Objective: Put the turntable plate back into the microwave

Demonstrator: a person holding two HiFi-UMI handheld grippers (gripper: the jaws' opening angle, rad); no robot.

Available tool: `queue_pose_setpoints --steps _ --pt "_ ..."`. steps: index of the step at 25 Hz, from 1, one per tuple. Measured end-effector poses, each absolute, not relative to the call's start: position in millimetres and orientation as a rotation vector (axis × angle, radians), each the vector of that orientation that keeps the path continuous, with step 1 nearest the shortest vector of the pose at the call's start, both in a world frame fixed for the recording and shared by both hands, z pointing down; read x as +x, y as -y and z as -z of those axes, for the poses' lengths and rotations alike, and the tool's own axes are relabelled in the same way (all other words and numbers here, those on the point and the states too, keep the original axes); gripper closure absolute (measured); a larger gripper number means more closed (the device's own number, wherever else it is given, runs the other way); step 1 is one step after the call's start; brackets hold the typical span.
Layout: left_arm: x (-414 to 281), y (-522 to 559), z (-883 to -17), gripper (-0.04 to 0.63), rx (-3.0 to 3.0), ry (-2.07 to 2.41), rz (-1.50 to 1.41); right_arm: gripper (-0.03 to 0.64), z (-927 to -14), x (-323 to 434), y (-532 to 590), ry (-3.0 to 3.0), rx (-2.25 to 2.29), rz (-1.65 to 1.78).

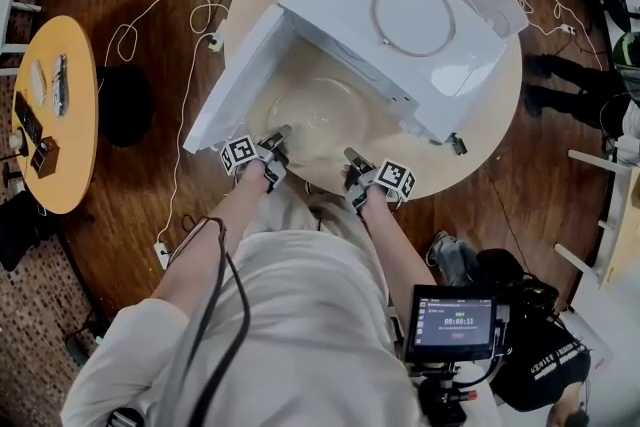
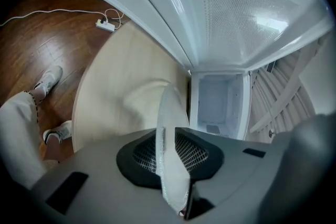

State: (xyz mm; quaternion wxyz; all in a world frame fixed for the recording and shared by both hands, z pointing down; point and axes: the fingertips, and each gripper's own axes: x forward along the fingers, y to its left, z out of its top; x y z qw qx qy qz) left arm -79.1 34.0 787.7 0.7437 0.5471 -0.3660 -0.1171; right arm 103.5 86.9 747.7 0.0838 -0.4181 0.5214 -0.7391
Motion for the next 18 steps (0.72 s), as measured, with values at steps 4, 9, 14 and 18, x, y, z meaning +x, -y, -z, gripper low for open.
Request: queue_pose_setpoints --steps 4,9,14,18 --pt "-79.4 -30.9 -781.7 0.529 1.206 0.796 0.278 0.584 -749.5 104.9 -87.0 -1.514 -1.243 2.215" --pt "-75.9 -24.9 -766.7 0.551 1.227 0.779 0.334 0.584 -751.0 109.1 -88.9 -1.433 -1.234 2.226" --pt "-70.8 -14.7 -748.8 0.563 1.245 0.759 0.387 0.584 -749.5 113.1 -85.1 -1.370 -1.214 2.216" --pt "-66.5 -12.6 -743.5 0.563 1.250 0.741 0.407 0.584 -749.7 116.8 -85.4 -1.338 -1.196 2.220"
